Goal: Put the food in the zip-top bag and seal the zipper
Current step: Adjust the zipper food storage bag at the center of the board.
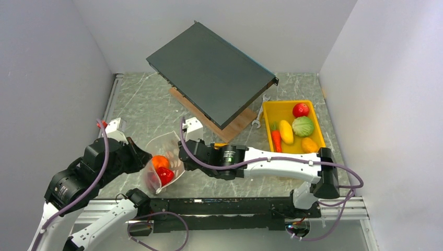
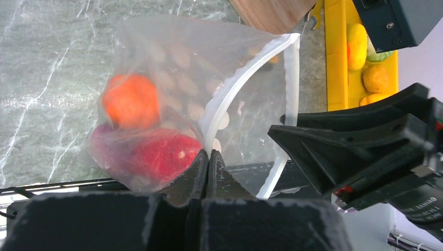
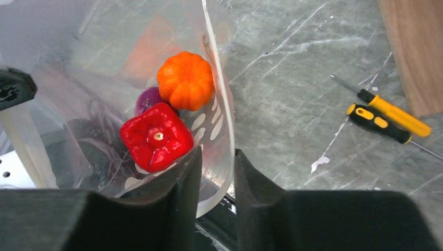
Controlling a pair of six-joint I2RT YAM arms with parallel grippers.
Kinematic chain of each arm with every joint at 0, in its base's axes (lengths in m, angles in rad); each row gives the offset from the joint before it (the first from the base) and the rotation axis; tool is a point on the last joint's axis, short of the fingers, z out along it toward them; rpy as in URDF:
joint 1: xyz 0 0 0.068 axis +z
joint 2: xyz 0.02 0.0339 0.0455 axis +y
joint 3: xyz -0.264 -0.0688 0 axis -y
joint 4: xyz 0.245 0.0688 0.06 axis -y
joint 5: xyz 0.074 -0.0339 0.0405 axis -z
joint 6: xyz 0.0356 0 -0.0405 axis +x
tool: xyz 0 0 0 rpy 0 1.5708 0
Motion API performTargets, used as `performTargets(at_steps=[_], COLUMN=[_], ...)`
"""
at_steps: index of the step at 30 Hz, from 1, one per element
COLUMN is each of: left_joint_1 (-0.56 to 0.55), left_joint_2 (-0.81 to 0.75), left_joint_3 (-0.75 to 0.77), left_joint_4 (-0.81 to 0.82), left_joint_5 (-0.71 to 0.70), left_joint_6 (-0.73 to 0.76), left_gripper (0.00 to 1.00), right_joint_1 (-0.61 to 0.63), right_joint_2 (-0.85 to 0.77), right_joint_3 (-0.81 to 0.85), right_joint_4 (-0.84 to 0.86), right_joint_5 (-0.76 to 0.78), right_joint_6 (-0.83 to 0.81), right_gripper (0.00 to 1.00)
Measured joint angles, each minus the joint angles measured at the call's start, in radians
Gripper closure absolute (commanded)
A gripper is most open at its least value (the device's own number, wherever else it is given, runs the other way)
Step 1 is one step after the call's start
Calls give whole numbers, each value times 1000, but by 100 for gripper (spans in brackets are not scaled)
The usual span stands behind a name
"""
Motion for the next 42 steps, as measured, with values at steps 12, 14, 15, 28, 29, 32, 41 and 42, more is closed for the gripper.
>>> performTargets(at_steps=[12,14,15,28,29,32,41,42], left_joint_1=[0,0,0,0,0,0,0,0], left_joint_2=[7,18,24,57,59,77,92,78], left_joint_3=[0,0,0,-3,-4,-7,-81,-94], left_joint_4=[-49,-52,-53,-52,-48,-35,-13,-13], left_joint_5=[-27,-33,-37,-82,-81,-81,-123,-136], left_joint_6=[27,35,39,92,101,118,148,147], left_gripper=[76,73,72,54,56,81,100,100], right_joint_1=[0,0,0,-1,-1,-1,-1,-1], right_joint_2=[40,40,40,40,40,40,47,46], right_joint_3=[6,7,7,8,9,10,62,73], right_joint_4=[50,63,68,102,103,103,37,21], right_joint_5=[-71,-88,-96,-137,-139,-147,-115,-104], right_joint_6=[23,26,27,26,26,25,-27,-43], right_gripper=[100,100,100,100,100,100,35,28])
